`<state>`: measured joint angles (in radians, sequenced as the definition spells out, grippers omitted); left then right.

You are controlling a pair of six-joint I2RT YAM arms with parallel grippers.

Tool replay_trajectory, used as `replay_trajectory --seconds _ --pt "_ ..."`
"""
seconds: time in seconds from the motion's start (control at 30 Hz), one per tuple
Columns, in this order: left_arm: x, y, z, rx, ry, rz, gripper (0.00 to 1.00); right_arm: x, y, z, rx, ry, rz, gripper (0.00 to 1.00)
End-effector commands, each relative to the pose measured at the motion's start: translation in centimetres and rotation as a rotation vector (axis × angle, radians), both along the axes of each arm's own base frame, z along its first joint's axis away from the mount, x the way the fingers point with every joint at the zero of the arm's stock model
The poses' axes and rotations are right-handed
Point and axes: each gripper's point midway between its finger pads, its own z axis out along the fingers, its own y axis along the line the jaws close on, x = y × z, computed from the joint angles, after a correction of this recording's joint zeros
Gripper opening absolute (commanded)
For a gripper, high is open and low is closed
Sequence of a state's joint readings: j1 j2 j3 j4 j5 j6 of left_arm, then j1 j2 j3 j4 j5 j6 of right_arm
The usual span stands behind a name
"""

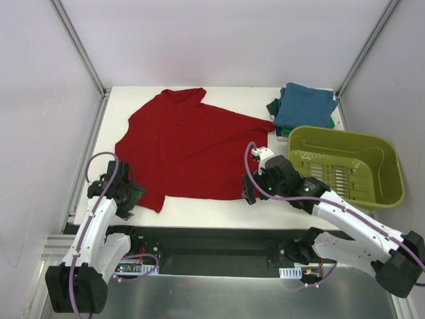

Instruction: Fold and stack the t-shirts

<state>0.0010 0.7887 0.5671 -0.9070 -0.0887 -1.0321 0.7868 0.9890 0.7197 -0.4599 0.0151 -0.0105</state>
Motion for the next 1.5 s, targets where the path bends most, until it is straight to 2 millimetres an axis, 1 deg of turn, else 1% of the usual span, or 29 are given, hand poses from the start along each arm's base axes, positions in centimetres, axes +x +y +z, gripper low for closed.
replay_trajectory --seconds 0.0,0.03,0.07,0.1,0.13,0.17,0.2,0.33,0.37,0.43,0.47,0.5,0.57,0.6,0.7,0.8,0.87,1.03,1.07,1.13,1.17,1.2,1.23,1.3,1.33,1.37,1.4,1.43,1.47 --pt "2.3 3.3 -0.1 0.145 -0.050 0.079 0.69 1.2 0.8 3.9 0.141 -0.139 -0.043 0.97" --pt "2.4 3.3 -0.6 0.131 -0.034 0.086 0.64 1.2 0.8 4.5 0.164 -0.157 -0.041 0.97" --pt "2.6 3.3 -0.9 0.091 -0.030 0.099 0.63 1.2 0.9 4.8 0.175 -0.163 -0.036 0.97" --pt "3.4 3.5 -1.1 0.077 -0.056 0.108 0.62 1.1 1.0 4.9 0.181 -0.164 -0.037 0.97" --pt "3.2 3.4 -1.9 0.056 -0.039 0.111 0.59 1.1 0.9 5.0 0.182 -0.165 -0.039 0.97" --pt "3.4 3.2 -2.1 0.033 -0.042 0.112 0.54 1.2 0.9 5.0 0.180 -0.167 -0.045 0.97" --pt "3.6 3.3 -2.4 0.029 -0.045 0.120 0.52 1.2 0.8 4.9 0.176 -0.165 -0.049 0.97" --pt "4.7 3.6 -3.4 0.024 -0.065 0.133 0.51 1.2 1.0 4.3 0.160 -0.143 -0.054 0.97" --pt "5.0 3.6 -3.5 0.020 -0.066 0.126 0.50 1.3 1.1 4.5 0.161 -0.144 -0.056 0.97" --pt "5.0 3.7 -4.1 0.018 -0.040 0.126 0.49 1.2 1.0 4.2 0.145 -0.135 -0.058 0.97" --pt "5.4 3.9 -4.2 0.023 -0.042 0.126 0.49 1.4 1.0 4.3 0.142 -0.138 -0.066 0.97" --pt "5.3 3.9 -4.8 0.020 -0.018 0.128 0.46 1.4 0.9 4.3 0.140 -0.140 -0.067 0.97" --pt "6.1 4.2 -5.1 0.024 -0.025 0.124 0.39 1.4 0.9 4.3 0.137 -0.139 -0.069 0.97" --pt "6.2 4.2 -5.4 0.018 -0.009 0.117 0.34 1.4 0.8 4.3 0.132 -0.138 -0.072 0.97" --pt "7.0 4.0 -5.9 -0.002 -0.001 0.090 0.23 1.4 0.7 4.2 0.120 -0.136 -0.081 0.97" --pt "7.3 3.4 -6.1 -0.037 0.008 0.063 0.00 1.4 0.6 3.9 0.113 -0.134 -0.081 0.97" --pt "7.4 3.2 -6.0 -0.044 0.005 0.048 0.00 1.4 0.6 3.8 0.111 -0.132 -0.082 0.97" --pt "6.4 2.4 -5.6 -0.071 -0.039 0.042 0.00 1.4 0.3 3.3 0.095 -0.133 -0.081 0.97" --pt "6.5 2.1 -4.9 -0.079 -0.077 0.040 0.00 1.3 0.3 3.2 0.090 -0.133 -0.081 0.97" --pt "5.2 1.5 -5.0 -0.101 -0.067 0.050 0.00 1.3 0.3 3.0 0.087 -0.126 -0.084 0.97" --pt "4.9 1.4 -4.5 -0.102 -0.092 0.058 0.00 1.3 0.3 2.8 0.083 -0.119 -0.084 0.97" --pt "4.2 1.3 -4.6 -0.101 -0.081 0.068 0.00 1.1 0.4 2.8 0.083 -0.111 -0.079 0.97" --pt "3.0 1.2 -4.7 -0.106 -0.044 0.094 0.00 1.0 0.6 2.7 0.087 -0.101 -0.085 0.97" --pt "1.7 1.5 -4.6 -0.078 -0.034 0.129 0.00 0.8 1.1 2.4 0.074 -0.099 -0.084 0.97" --pt "0.3 1.3 -4.8 -0.087 0.016 0.162 0.00 1.0 1.0 2.3 0.069 -0.099 -0.129 0.97" --pt "-0.2 1.8 -4.7 -0.059 0.010 0.186 0.00 0.5 1.4 2.0 0.038 -0.112 -0.118 0.97" --pt "-0.6 2.0 -4.7 -0.042 0.015 0.206 0.00 1.1 0.8 2.1 -0.005 -0.161 -0.158 0.97" --pt "-1.0 2.1 -4.6 -0.038 0.019 0.229 0.00 1.1 0.7 2.1 -0.034 -0.179 -0.173 0.97" --pt "-1.5 2.1 -4.4 -0.030 0.009 0.239 0.00 0.7 0.7 1.6 -0.081 -0.156 -0.195 0.97"
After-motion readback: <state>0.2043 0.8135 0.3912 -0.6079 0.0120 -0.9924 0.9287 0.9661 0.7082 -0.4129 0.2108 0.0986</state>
